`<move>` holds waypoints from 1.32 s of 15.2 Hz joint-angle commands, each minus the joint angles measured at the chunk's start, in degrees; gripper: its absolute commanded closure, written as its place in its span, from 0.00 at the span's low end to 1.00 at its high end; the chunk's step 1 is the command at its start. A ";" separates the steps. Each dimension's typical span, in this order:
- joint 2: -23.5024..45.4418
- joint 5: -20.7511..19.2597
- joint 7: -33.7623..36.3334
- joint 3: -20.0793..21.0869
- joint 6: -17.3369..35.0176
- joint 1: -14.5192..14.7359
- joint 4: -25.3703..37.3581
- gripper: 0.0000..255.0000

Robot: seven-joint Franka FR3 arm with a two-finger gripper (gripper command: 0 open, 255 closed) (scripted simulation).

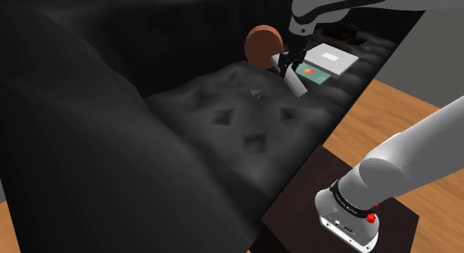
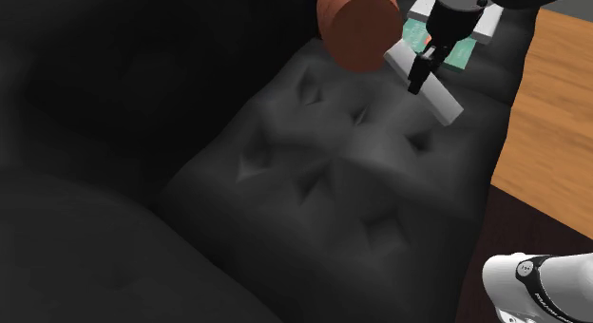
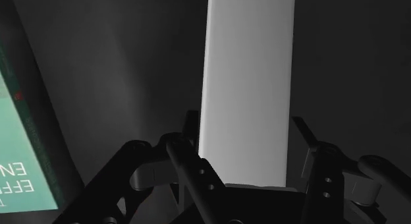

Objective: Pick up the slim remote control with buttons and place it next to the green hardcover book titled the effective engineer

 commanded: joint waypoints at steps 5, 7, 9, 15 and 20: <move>-2.81 -2.15 -7.74 -4.84 0.02 -3.88 -2.45 1.00; -3.31 -2.92 -10.55 -6.63 -0.07 -5.26 -2.71 1.00; -2.85 -2.89 -10.56 -6.73 1.50 -5.27 -3.83 1.00; -1.15 -2.73 -10.66 -6.99 6.26 -5.30 -6.91 1.00; 0.64 -2.49 -10.82 -7.21 10.27 -5.31 -9.15 1.00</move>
